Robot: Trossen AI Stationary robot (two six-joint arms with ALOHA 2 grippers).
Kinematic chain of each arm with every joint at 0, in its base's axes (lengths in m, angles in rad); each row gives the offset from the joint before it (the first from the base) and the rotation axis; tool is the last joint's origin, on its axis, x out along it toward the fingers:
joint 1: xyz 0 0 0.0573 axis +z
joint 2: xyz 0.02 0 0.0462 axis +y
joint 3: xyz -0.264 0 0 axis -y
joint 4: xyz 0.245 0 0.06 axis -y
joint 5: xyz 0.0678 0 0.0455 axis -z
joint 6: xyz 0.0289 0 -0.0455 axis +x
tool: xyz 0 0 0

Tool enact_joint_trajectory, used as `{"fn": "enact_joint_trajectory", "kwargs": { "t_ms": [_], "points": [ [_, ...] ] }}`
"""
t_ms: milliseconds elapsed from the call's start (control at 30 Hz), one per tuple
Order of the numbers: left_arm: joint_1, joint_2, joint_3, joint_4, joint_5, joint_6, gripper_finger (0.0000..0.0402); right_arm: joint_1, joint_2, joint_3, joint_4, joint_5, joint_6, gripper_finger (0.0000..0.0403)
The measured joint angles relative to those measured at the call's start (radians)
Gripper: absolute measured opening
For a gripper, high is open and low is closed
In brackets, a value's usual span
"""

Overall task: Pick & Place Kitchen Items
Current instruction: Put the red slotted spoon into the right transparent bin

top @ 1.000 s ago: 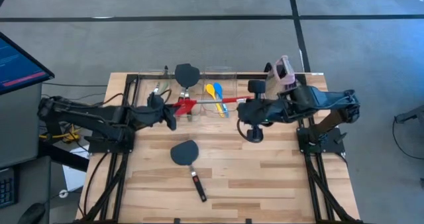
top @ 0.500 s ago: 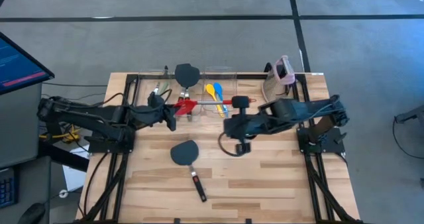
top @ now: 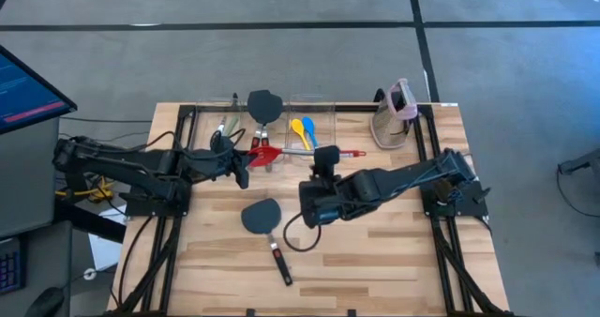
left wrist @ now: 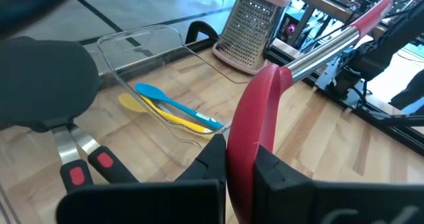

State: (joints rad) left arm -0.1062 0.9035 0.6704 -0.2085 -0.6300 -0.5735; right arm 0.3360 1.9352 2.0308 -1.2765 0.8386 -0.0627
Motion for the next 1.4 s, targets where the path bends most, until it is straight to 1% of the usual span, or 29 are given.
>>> {"fn": "enact_joint_trajectory", "kwargs": {
  "t_ms": [67, 133, 167, 233, 300, 333, 433, 567, 767, 933, 1033, 1133, 1267, 1400],
  "points": [
    [0.0, 0.0, 0.0, 0.001, 0.0, 0.0, 0.0001, 0.007, 0.001, 0.0, 0.002, 0.091, 0.0, 0.0154],
    [0.0, 0.0, 0.0, 0.002, 0.0, 0.0, 0.0001, 0.01, 0.001, 0.001, 0.004, 0.127, 0.005, 0.0187],
    [0.0, 0.0, 0.0, 0.002, 0.0, -0.002, 0.0001, 0.006, 0.002, 0.001, 0.002, 0.122, 0.009, 0.0203],
    [0.0, 0.0, 0.0, 0.005, 0.0, -0.004, 0.0001, -0.01, 0.003, 0.001, -0.001, 0.059, 0.011, 0.0232],
    [0.0, 0.0, 0.0, 0.008, 0.0, -0.005, 0.0001, -0.032, 0.001, 0.001, -0.011, -0.01, 0.02, 0.0253],
    [0.0, 0.0, 0.0, 0.01, 0.001, -0.006, 0.0001, -0.043, 0.001, 0.001, -0.022, -0.022, 0.031, 0.026],
    [0.0, 0.0, 0.0, 0.011, 0.01, -0.006, 0.0001, -0.075, 0.001, 0.001, -0.054, -0.014, 0.046, 0.0268],
    [0.0, 0.0, 0.0, 0.018, 0.034, -0.007, 0.0001, -0.114, 0.001, 0.001, -0.055, -0.007, 0.027, 0.027],
    [0.0, 0.0, 0.0, 0.04, 0.036, -0.007, 0.0001, -0.167, 0.001, 0.001, -0.057, -0.102, -0.013, 0.027],
    [0.0, 0.0, 0.0, 0.044, 0.051, -0.007, 0.0001, -0.197, 0.001, 0.001, -0.056, -0.107, -0.016, 0.0269],
    [0.0, 0.0, 0.0, 0.045, 0.053, -0.007, 0.0001, -0.21, 0.001, 0.001, -0.056, -0.106, -0.019, 0.0256],
    [0.0, 0.0, 0.0, 0.046, 0.053, -0.007, 0.0001, -0.213, 0.001, 0.001, -0.059, -0.12, -0.026, 0.0222],
    [0.0, 0.0, 0.0, 0.046, 0.052, -0.007, 0.0001, -0.213, 0.001, 0.001, -0.061, -0.174, -0.026, 0.0154],
    [0.0, 0.0, 0.0, 0.046, 0.051, -0.007, 0.0001, -0.206, 0.001, 0.001, -0.062, -0.184, -0.053, 0.0074]
  ]
}}
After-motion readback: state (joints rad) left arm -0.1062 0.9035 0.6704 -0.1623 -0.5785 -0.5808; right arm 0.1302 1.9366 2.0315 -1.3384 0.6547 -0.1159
